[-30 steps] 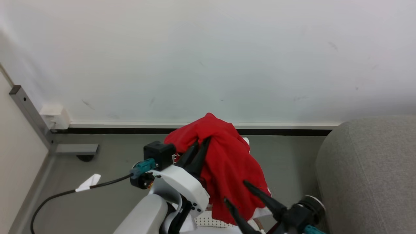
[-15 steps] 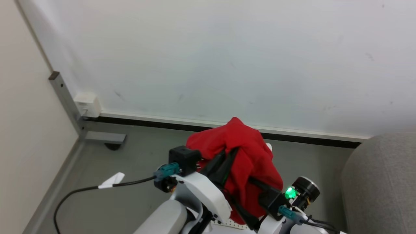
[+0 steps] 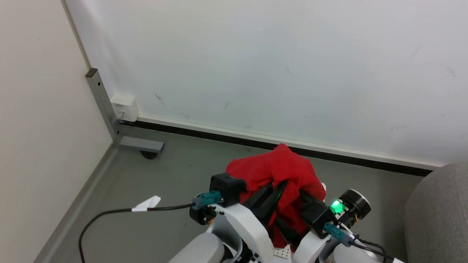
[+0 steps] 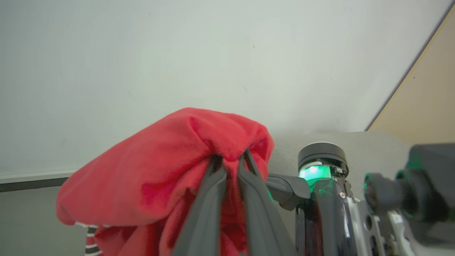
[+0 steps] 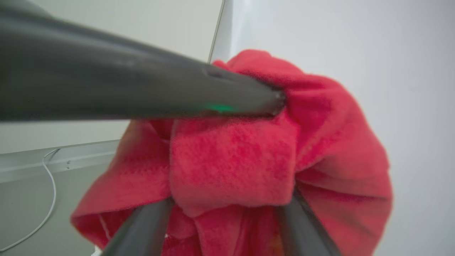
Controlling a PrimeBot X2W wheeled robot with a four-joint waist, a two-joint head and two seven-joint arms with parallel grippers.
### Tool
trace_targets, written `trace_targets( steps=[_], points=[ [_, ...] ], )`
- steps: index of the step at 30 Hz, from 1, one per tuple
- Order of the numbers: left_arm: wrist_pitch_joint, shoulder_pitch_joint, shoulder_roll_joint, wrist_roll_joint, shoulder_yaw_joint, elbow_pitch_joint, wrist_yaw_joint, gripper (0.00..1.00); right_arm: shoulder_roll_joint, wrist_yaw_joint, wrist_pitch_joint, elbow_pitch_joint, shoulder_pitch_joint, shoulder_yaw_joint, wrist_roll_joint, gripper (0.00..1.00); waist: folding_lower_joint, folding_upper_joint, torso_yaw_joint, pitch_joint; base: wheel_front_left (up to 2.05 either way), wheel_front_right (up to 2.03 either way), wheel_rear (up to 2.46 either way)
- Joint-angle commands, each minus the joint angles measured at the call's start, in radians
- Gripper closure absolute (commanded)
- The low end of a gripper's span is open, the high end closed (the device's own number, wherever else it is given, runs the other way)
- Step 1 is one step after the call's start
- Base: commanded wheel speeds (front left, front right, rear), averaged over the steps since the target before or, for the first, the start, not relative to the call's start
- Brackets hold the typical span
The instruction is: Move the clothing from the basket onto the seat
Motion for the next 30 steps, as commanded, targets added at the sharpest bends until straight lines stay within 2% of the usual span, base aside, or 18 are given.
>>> trace_targets(
  steps=[1,2,3,14,15,16,17,19,20,30],
  points=[
    [-0.004,-0.012,0.000,-0.015,-0.001,0.001,0.001,1.00,0.003,-0.002,0.000,0.002,0.005,-0.002,0.012,0.18,0.0000,0.0000,0.000,0.000,0.00,0.00,0.00],
    [-0.005,-0.014,0.000,-0.018,-0.002,0.002,0.004,1.00,0.003,-0.002,0.000,0.003,0.006,-0.001,0.019,0.67,0.0000,0.0000,-0.001,0.000,0.00,0.00,0.00],
    [-0.007,-0.015,0.000,-0.020,-0.003,0.003,0.005,1.00,0.003,-0.002,0.000,0.005,0.007,0.002,0.024,1.00,0.0000,0.0000,-0.001,0.000,0.00,0.00,0.00],
    [-0.034,-0.026,0.009,-0.030,0.016,0.020,0.027,1.00,0.003,-0.002,0.000,-0.021,0.029,0.003,0.091,1.00,0.0000,0.0000,-0.032,-0.003,0.00,0.00,0.00],
    [-0.036,-0.027,0.013,-0.028,0.018,0.024,0.031,0.97,-0.002,-0.002,0.000,-0.031,0.035,-0.001,0.092,1.00,0.0000,0.0000,-0.036,-0.004,0.00,0.00,0.00],
    [-0.040,-0.027,0.016,-0.026,0.021,0.027,0.035,0.86,-0.007,-0.002,0.000,-0.047,0.041,-0.008,0.095,1.00,0.0000,0.0000,-0.040,-0.004,0.00,0.00,0.00],
    [-0.042,-0.026,0.018,-0.026,0.023,0.028,0.039,0.81,-0.014,-0.002,0.000,-0.062,0.048,-0.019,0.094,1.00,0.0000,0.0000,-0.044,-0.004,0.00,0.00,0.00],
    [-0.045,-0.022,0.019,-0.030,0.027,0.030,0.045,0.51,-0.026,-0.002,0.000,-0.095,0.070,-0.039,0.096,1.00,0.0000,0.0000,-0.053,-0.004,0.00,0.00,0.00],
    [-0.046,-0.020,0.022,-0.031,0.030,0.031,0.047,0.00,-0.030,-0.002,0.000,-0.109,0.083,-0.048,0.099,1.00,0.0000,0.0000,-0.058,-0.004,0.00,0.00,0.00],
    [-0.074,0.021,0.036,-0.034,0.027,0.035,0.062,0.00,-0.095,-0.002,0.000,-0.223,0.163,-0.141,0.122,1.00,0.0000,0.0000,-0.097,-0.002,0.00,0.00,0.00]
  ],
)
